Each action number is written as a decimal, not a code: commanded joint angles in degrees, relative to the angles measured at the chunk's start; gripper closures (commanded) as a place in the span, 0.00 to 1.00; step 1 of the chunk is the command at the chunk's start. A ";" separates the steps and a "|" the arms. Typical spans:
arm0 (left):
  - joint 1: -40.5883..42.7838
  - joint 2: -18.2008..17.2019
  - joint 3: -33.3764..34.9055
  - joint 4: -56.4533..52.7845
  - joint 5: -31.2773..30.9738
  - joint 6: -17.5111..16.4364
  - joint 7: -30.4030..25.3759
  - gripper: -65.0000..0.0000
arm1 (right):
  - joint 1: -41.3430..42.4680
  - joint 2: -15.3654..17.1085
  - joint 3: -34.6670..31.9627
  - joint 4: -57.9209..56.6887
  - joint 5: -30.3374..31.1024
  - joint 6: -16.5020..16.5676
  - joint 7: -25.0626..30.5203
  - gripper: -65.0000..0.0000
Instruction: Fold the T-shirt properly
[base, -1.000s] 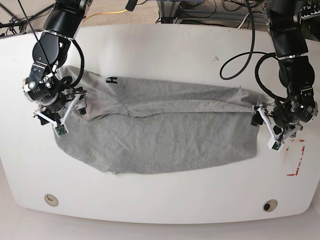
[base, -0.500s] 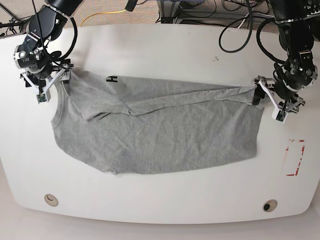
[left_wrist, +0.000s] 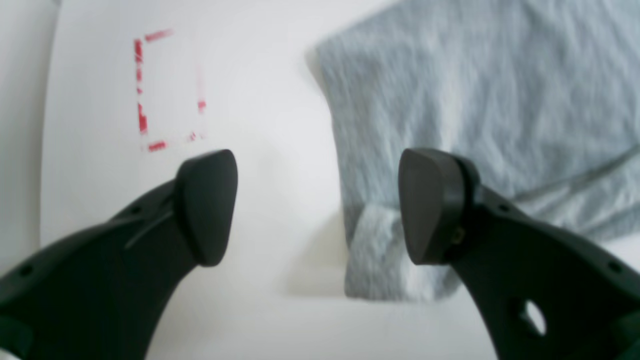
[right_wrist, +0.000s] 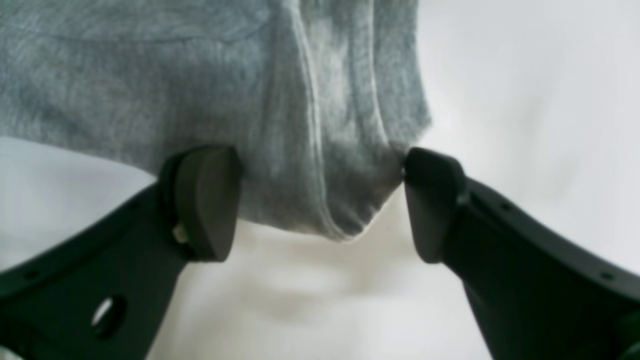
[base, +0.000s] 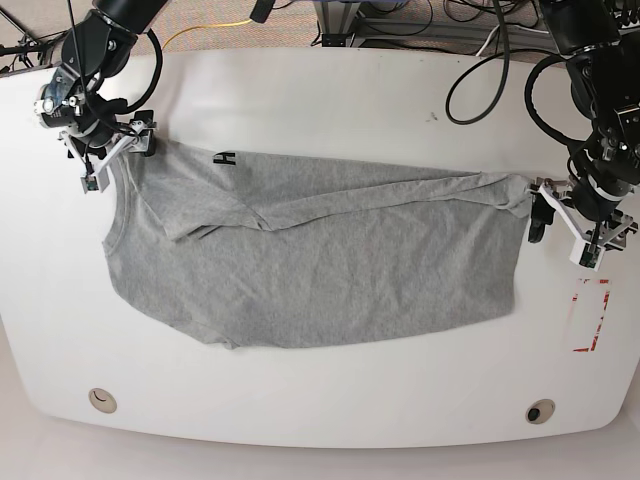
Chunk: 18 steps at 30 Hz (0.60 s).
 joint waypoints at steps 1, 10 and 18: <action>0.10 -0.27 -0.54 3.56 -1.34 -3.04 2.10 0.28 | 0.59 0.76 -0.09 0.99 0.68 -0.03 1.03 0.25; 10.12 2.90 -6.69 8.21 -3.89 -7.79 9.48 0.32 | 0.59 0.67 -0.09 0.91 0.68 -0.03 1.03 0.25; 13.28 2.98 -8.01 3.64 -3.54 -7.79 9.48 0.77 | 0.59 0.67 0.00 0.91 0.68 -0.03 1.03 0.25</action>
